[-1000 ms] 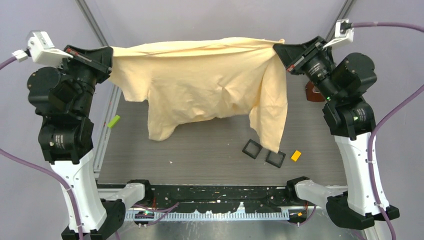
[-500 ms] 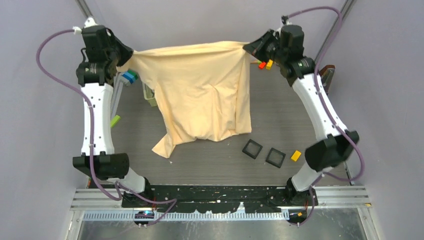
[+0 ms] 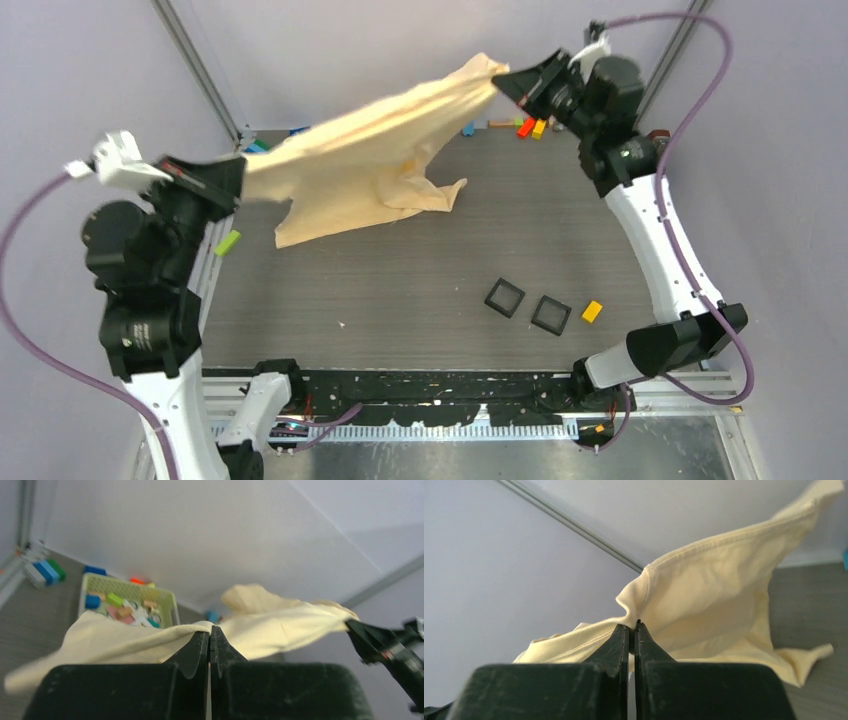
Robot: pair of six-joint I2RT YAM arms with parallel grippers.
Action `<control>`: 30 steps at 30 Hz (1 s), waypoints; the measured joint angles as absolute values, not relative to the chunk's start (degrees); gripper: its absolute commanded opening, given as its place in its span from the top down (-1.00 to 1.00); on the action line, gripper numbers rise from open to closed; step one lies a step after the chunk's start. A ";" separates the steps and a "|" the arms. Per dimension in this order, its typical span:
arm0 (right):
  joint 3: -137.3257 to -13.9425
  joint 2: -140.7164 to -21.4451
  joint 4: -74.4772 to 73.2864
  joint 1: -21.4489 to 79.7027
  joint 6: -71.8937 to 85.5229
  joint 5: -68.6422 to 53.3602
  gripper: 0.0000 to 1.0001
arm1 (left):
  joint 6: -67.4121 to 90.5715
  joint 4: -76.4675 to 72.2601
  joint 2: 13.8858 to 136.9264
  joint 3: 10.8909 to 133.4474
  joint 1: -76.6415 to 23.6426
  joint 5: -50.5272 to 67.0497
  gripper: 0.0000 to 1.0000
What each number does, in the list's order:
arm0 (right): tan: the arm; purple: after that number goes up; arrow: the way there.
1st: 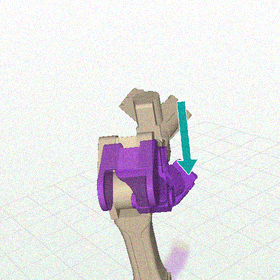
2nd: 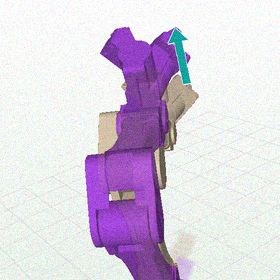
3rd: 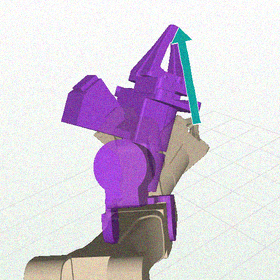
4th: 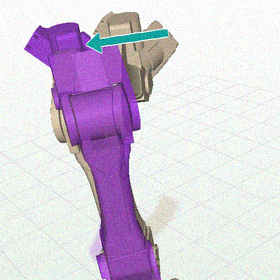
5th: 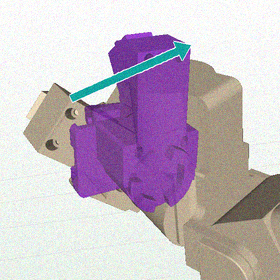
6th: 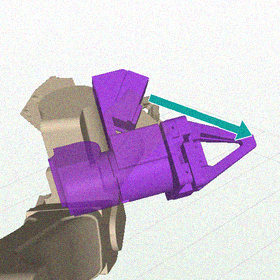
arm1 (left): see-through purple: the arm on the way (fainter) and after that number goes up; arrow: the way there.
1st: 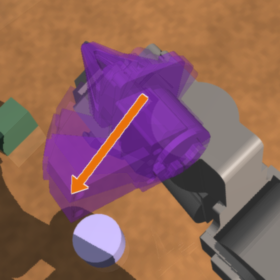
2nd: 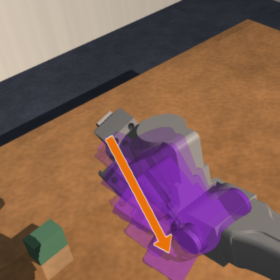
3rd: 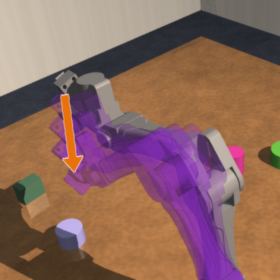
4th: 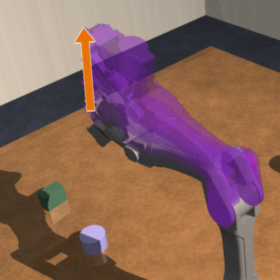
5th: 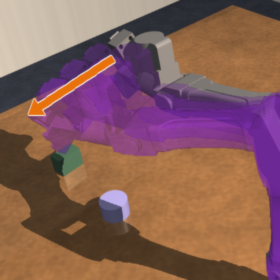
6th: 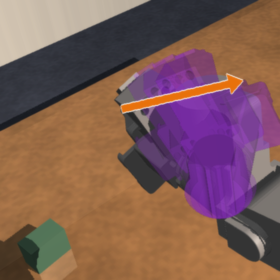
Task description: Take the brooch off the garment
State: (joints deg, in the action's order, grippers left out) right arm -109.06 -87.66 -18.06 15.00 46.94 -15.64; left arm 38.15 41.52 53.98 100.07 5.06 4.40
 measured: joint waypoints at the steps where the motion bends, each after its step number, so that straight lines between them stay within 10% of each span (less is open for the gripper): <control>1: -102.54 -85.58 -16.16 14.98 46.98 -15.64 0.99 | 38.61 40.86 49.93 94.59 5.17 7.22 1.00; 15: -43.11 -85.93 -5.96 14.35 46.24 -15.64 0.99 | 36.86 56.71 23.03 44.29 5.54 28.99 1.00; 30: -38.94 -78.17 -6.90 14.24 40.84 -7.33 0.99 | 39.16 57.82 21.74 32.49 4.51 36.05 1.00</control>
State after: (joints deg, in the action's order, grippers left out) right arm -38.94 -78.17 -6.90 14.24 40.84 -7.33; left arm 39.16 57.82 21.74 32.49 4.51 36.05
